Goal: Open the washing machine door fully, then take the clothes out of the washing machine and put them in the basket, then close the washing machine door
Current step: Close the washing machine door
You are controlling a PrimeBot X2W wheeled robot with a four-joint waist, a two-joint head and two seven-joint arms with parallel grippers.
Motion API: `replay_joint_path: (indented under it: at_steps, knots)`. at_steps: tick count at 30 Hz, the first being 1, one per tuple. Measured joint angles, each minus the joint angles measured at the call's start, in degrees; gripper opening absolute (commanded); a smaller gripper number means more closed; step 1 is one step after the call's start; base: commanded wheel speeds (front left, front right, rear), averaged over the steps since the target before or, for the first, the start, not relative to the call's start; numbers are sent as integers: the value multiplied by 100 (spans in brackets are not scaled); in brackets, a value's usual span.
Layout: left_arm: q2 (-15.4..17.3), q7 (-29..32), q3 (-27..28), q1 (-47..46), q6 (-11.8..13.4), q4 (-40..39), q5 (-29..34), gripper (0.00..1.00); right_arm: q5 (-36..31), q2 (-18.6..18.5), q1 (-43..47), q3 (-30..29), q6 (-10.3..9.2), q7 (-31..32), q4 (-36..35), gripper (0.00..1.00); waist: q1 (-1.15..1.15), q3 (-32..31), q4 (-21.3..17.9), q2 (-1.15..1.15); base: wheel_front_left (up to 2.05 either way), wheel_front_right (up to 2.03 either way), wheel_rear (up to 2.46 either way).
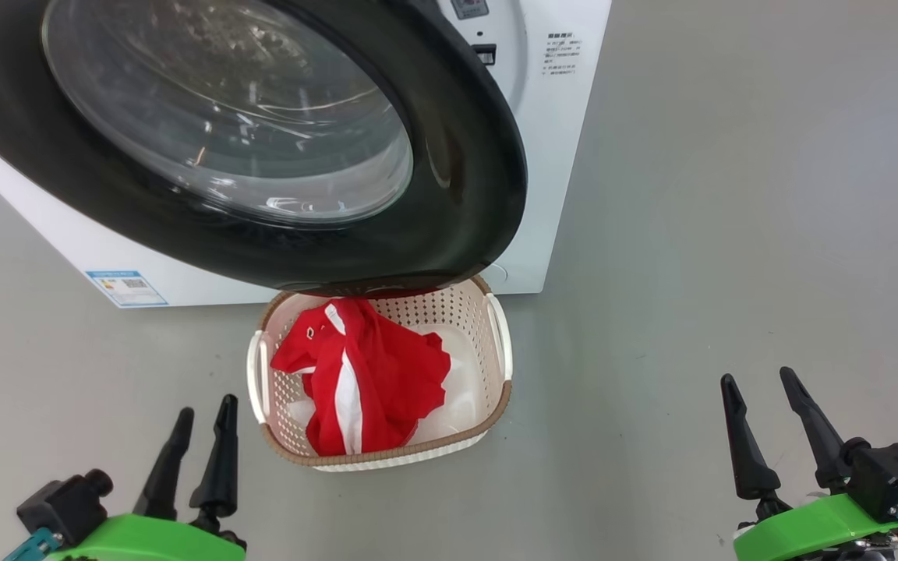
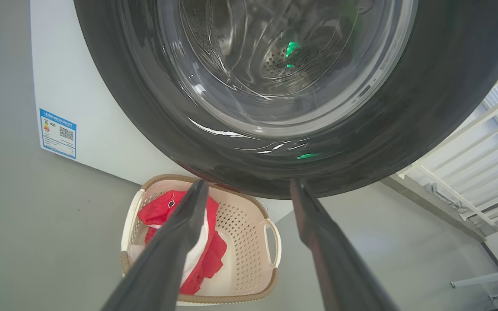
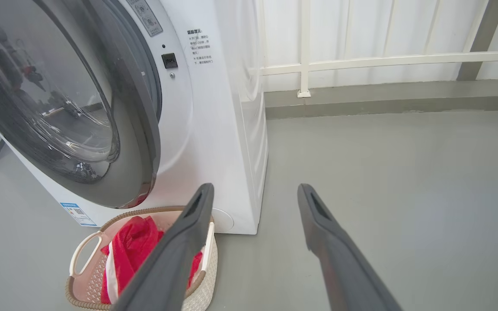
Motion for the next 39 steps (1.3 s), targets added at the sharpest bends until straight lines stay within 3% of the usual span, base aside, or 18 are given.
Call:
replay_joint_path:
  at_steps: [12, 24, 28, 39]
  knots:
    - [-261, 0, 765, 436, -5, -450, 1911, 100, -101, 4, 129, -137, 0, 0, -3, 100, 0, -62, -7, 0, 0, 0, 0]
    - [-597, 0, 1445, 726, -5, -985, 3354, 100, -142, 11, 331, -180, 0, 0, -34, 100, 0, -142, 43, 0, 0, 0, 0]
    - [-677, 0, 1578, 824, -5, -1010, 3655, 100, -142, 11, 336, -181, 0, 0, -37, 100, 0, -164, 43, 0, 0, 0, 0]
    - [-733, 1, 1601, 920, -5, -995, 3713, 100, -143, 12, 347, -179, 0, 0, -38, 100, 0, -186, 30, 0, 0, 0, 0]
